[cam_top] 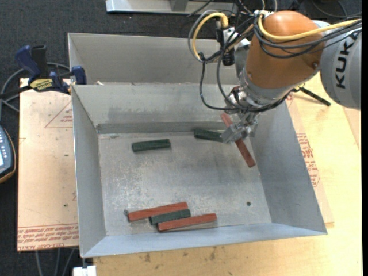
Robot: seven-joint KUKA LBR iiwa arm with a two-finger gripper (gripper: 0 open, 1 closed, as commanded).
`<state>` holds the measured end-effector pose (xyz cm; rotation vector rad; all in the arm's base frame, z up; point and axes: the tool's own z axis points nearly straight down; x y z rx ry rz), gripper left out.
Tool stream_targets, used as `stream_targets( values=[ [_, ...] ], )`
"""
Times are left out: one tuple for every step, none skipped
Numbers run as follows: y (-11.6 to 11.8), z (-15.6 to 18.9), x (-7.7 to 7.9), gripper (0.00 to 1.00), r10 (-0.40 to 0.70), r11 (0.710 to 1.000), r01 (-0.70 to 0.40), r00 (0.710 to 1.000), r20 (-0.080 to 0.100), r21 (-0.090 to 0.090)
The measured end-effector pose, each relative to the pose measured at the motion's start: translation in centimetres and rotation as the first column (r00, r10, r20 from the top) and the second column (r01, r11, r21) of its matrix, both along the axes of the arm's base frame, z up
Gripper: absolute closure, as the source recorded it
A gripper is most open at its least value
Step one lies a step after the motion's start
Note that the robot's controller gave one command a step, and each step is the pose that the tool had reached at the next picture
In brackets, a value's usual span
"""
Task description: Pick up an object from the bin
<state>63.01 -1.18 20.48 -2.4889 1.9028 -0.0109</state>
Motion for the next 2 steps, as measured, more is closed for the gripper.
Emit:
stream_targets(
  values=[
    [3.5, -4.6, 0.3, 1.0, 0.235, 0.972, -0.235, 0.972, -0.013, 0.002],
    [4.1, 6.7, 1.6, 1.0, 0.236, 0.972, -0.236, 0.972, 0.0, -0.002]
  ],
)
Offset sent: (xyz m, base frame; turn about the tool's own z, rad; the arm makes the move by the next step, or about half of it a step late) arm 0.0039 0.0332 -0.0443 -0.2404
